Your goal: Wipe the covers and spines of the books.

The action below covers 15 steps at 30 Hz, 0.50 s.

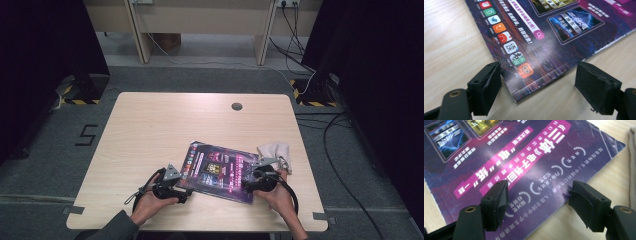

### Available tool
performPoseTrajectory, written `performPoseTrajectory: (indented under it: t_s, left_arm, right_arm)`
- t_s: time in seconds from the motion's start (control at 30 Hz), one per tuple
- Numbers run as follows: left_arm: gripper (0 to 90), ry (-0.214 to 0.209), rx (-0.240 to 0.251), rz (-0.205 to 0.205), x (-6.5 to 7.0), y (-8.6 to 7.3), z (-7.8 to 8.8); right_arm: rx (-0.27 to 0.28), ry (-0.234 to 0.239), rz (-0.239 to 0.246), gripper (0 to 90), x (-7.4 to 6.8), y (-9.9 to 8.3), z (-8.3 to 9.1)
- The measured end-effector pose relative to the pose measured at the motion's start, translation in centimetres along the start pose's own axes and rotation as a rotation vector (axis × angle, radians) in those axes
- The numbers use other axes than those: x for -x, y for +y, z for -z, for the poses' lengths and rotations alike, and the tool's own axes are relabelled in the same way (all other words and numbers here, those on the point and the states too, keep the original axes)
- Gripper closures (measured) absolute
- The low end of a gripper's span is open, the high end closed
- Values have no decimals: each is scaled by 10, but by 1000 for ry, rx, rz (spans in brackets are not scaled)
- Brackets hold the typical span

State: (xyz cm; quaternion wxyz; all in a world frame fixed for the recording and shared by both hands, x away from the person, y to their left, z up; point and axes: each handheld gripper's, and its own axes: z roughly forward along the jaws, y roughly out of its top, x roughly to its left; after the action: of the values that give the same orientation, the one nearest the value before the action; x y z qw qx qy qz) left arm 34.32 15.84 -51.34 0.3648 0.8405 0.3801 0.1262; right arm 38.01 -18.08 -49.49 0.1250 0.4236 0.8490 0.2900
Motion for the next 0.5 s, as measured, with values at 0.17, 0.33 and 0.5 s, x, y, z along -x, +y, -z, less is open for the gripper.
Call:
performPoseTrajectory:
  t_s: [0.17, 0.33, 0.5]
  left_arm:
    - [211, 8, -20, -9, 12, -7, 8]
    - [207, -10, -31, -21, 26, -14, 14]
    - [200, -50, -31, -20, 36, -18, 19]
  right_arm:
    - [-10, -3, 13, 309, 4, 11, -7]
    - [-29, -26, 41, 327, 6, 28, -16]
    - [-40, -52, 62, 337, 7, 43, -25]
